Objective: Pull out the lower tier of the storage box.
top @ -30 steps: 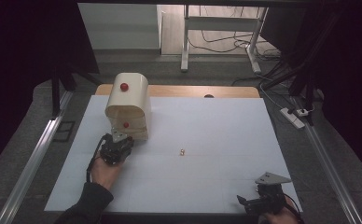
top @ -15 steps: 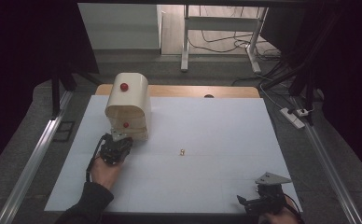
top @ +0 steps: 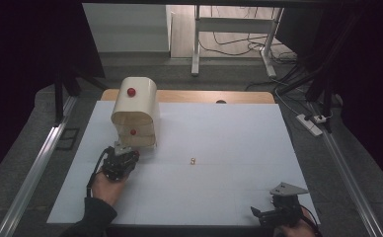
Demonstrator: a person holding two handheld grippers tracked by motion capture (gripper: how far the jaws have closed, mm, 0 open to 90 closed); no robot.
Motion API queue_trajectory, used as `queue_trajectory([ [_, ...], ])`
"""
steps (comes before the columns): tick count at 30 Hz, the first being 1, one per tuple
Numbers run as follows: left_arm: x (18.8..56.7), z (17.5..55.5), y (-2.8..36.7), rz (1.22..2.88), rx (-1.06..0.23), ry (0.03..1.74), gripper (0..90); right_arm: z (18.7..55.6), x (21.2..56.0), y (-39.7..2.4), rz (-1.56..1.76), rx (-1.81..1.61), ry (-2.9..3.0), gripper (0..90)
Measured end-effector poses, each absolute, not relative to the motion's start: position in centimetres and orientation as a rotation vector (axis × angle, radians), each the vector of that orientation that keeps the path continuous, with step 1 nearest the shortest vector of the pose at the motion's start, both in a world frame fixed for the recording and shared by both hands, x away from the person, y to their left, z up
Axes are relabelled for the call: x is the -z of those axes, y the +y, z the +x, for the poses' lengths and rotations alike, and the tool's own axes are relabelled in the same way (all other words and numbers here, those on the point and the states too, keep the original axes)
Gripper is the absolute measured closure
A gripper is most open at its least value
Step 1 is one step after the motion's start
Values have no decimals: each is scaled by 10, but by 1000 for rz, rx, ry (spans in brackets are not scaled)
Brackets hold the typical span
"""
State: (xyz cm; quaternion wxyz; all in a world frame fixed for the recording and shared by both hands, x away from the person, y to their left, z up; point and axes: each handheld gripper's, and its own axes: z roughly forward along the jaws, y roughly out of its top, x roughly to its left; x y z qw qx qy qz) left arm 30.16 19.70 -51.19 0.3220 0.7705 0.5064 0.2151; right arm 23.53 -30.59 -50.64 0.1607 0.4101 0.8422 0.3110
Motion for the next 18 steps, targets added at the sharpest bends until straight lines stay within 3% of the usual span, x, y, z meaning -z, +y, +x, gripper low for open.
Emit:
queue_trajectory([
  [6,513,303,206,2019,-519,1273,717,235,506,-306,1169,-887,2406,0],
  [18,508,307,216,2038,-412,1177,497,235,507,-306,1168,-886,2411,0],
])
